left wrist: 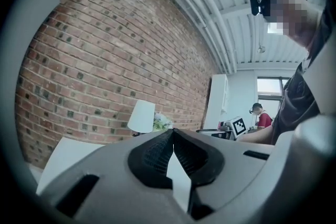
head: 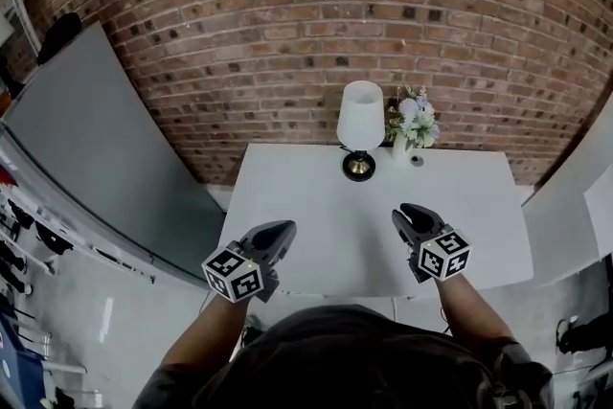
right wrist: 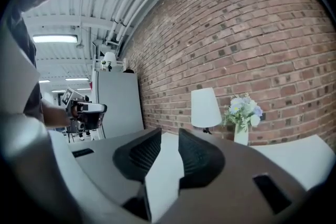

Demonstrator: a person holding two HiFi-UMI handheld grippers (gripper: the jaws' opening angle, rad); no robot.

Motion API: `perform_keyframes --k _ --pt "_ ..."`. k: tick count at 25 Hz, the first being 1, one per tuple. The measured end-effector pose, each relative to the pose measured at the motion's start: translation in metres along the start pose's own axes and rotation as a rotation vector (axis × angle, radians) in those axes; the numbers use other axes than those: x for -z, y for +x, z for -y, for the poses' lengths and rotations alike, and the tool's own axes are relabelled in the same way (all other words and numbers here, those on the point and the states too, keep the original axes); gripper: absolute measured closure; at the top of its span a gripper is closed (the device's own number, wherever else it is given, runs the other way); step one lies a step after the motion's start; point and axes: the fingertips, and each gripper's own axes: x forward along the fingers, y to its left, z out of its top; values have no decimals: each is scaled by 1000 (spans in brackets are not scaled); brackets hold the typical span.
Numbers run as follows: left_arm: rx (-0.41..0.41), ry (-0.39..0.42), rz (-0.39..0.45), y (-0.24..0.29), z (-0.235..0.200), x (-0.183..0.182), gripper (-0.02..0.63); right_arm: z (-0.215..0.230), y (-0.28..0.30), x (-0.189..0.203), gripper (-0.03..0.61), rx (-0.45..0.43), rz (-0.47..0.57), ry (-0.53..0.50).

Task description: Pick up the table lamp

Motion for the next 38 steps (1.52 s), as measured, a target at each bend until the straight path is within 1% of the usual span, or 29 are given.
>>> perform_keyframes --k 2,5,8,11,15,17,21,27,31,34,38 --pt "32 18 -5 -7 -26 7 609 -2 20 9 474 43 13 -16" --pt "64 40 -27 -15 -64 19 609 3 50 21 462 132 31 -30" --pt "88 77 -32 -16 -94 20 609 11 78 28 425 203 37 -32" --pt "83 87 -13 -16 -122 16 609 19 108 35 382 240 21 -43" --pt "50 87 8 -14 -149 23 609 34 139 40 330 271 13 -42" --pt "31 90 21 -10 -158 29 609 46 154 42 314 281 11 -37" --pt "15 68 41 3 -176 49 609 69 188 62 285 294 -29 -54" --pt "7 21 33 27 -211 92 609 109 241 97 250 340 -65 -86" --pt "1 -19 48 39 -233 111 609 144 276 121 241 387 -87 -73" --pt "10 -27 49 42 -240 127 609 168 295 140 238 425 -106 -53" --pt "10 -49 57 40 -250 140 609 191 319 150 236 450 -114 -29"
